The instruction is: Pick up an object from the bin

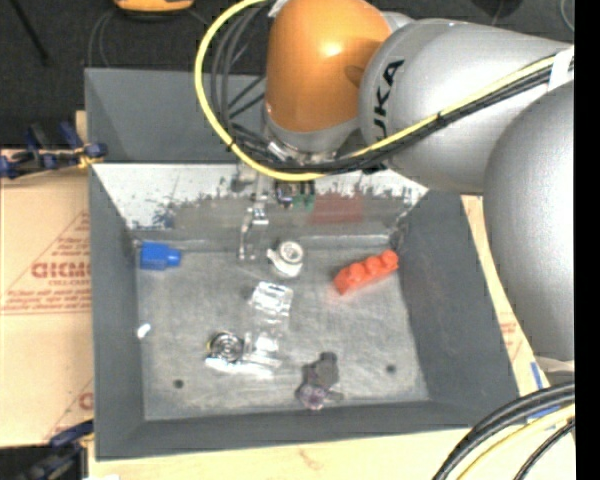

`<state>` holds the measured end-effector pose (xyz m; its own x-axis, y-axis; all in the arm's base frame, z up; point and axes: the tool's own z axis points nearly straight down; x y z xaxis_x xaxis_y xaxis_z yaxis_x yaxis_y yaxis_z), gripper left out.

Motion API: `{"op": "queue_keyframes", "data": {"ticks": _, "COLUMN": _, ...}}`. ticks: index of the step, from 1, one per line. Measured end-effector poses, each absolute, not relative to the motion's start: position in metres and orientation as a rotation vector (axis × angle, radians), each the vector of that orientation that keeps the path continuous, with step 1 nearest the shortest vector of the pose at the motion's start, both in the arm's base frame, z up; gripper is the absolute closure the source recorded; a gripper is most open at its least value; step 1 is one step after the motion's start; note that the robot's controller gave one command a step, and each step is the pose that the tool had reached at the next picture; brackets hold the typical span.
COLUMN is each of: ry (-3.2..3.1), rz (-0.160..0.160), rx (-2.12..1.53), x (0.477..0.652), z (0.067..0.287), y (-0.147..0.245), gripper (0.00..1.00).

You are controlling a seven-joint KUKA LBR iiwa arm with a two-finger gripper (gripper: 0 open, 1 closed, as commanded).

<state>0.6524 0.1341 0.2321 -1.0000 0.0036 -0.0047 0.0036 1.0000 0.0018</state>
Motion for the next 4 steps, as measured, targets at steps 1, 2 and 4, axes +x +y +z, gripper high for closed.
{"op": "queue_keyframes", "data": {"ticks": 1, "ry": 3.101, "rz": 0.001, "rx": -0.463, "x": 0.591, "z": 0.107, "y": 0.089, "gripper": 0.00}}
{"op": "queue_keyframes", "data": {"ticks": 2, "ry": 3.084, "rz": 0.003, "rx": -0.533, "x": 0.579, "z": 0.104, "y": 0.095, "gripper": 0.00}}
{"op": "queue_keyframes", "data": {"ticks": 4, "ry": 3.045, "rz": 0.006, "rx": -0.688, "x": 0.510, "z": 0.082, "y": 0.113, "gripper": 0.00}}
